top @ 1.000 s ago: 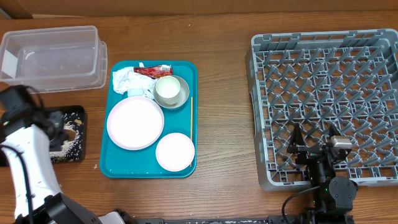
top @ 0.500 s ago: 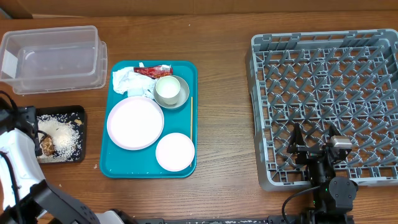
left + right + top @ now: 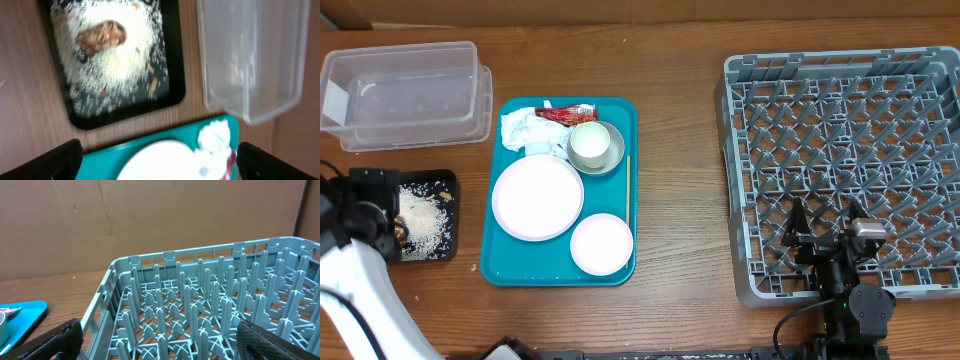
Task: Sort waste into correct bins and load items into the dishwasher
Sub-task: 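Drop the cookie onto the black tray and open the left gripper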
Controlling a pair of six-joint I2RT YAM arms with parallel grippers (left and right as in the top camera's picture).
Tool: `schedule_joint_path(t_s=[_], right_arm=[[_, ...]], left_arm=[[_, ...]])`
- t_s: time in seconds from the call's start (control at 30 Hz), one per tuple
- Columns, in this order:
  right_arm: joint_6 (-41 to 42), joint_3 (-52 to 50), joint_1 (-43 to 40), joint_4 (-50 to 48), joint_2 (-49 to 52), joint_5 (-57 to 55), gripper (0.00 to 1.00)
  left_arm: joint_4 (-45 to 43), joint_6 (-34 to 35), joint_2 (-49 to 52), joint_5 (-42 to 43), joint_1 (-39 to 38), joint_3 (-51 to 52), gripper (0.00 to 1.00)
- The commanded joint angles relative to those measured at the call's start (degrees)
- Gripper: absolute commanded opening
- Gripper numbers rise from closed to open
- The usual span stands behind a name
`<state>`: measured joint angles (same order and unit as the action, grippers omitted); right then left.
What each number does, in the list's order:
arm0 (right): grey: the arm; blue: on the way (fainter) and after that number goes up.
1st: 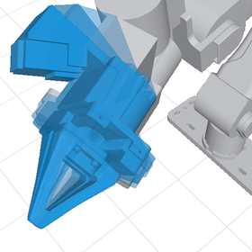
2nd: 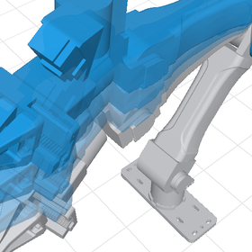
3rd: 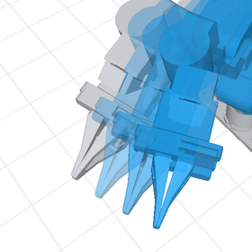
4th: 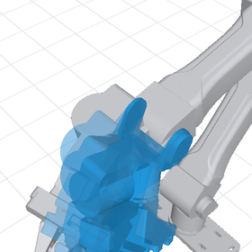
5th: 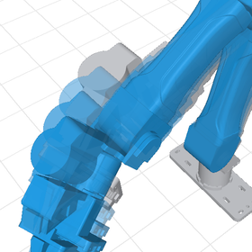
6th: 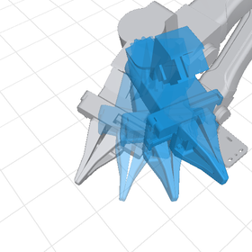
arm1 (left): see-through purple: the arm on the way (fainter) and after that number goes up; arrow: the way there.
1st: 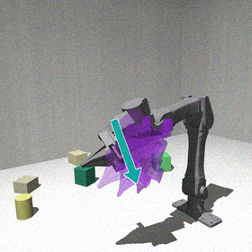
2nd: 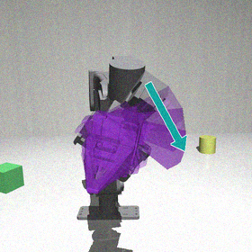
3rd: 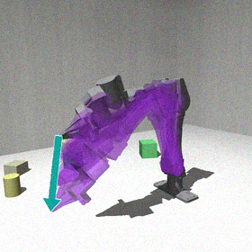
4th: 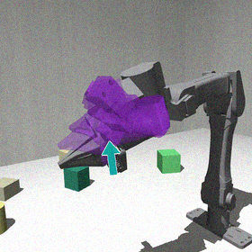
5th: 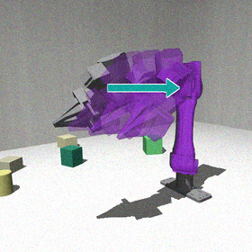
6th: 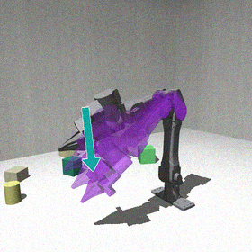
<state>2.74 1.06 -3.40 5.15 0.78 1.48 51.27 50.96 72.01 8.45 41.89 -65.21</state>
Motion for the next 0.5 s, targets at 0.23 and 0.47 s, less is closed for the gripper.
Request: schedule_joint_path(t_s=[0.23, 0.47], right_arm=[[-0.85, -0.59, -0.33, -0.39, -0.61, 0.07, 1.00], [-0.85, -0.59, -0.33, -0.39, -0.61, 0.07, 1.00]], left_arm=[[17.57, -9.22, -16.52, 2.16, 0.15, 0.04, 1.00], [20.24, -9.07, -20.96, 1.44, 0.15, 0.61, 1.00]])
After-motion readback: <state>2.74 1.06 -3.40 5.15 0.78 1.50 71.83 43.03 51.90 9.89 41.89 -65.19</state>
